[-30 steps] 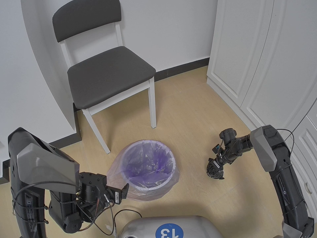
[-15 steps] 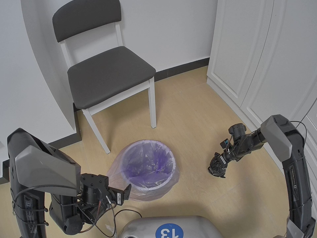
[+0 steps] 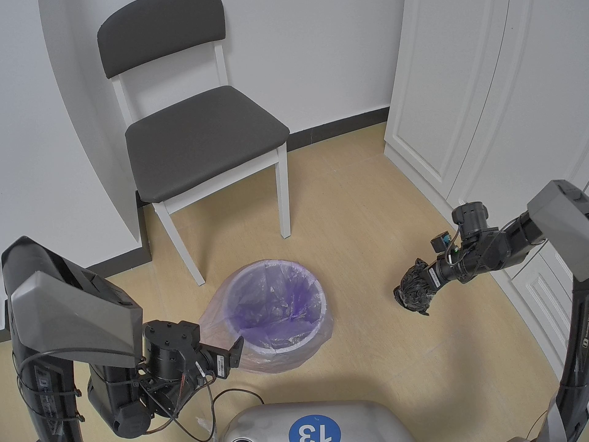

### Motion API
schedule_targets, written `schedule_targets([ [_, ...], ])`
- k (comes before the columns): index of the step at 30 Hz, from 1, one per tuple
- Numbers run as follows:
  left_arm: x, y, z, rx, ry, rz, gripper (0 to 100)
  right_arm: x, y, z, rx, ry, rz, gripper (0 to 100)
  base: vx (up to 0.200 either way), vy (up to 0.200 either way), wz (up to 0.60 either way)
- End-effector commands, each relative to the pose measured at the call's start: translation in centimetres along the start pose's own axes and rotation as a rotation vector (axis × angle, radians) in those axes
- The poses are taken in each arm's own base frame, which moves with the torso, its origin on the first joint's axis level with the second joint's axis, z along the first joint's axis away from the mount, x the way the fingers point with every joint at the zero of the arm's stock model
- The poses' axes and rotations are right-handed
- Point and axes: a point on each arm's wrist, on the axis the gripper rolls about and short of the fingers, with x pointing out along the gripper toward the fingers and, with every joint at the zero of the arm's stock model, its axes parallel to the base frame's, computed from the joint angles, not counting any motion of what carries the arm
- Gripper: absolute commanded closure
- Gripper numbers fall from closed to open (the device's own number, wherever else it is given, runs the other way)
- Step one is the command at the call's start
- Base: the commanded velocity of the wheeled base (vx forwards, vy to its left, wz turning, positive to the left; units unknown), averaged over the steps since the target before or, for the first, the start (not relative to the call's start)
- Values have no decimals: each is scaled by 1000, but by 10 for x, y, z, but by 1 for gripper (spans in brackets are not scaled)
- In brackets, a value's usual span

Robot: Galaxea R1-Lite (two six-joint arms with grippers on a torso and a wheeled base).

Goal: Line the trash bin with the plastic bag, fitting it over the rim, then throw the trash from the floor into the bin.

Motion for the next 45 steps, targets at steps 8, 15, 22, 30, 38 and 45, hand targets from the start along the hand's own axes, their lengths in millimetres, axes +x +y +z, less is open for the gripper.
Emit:
schedule_targets([
  [8, -15, -1, 12, -14, -63, 11, 0, -123, 26, 21, -10, -254, -73, 100, 0, 0, 0],
  [15, -19, -1, 15, -20, -77, 16, 0, -162, 55, 26, 19, -415, -45, 100, 0, 0, 0],
  [22, -24, 8, 27, -56, -129, 94, 0, -202, 89, 22, 4, -644, 10, 100, 0, 0, 0],
  [30, -44, 19, 47, -131, -222, 100, 0, -226, 130, 42, -71, -776, 131, 100, 0, 0, 0],
  [38, -48, 19, 55, -173, -261, 93, 0, -247, 167, 54, -34, -957, 206, 100, 0, 0, 0],
  [45, -53, 20, 57, -177, -274, 87, 0, -230, 196, 83, -48, -1027, 271, 100, 0, 0, 0],
])
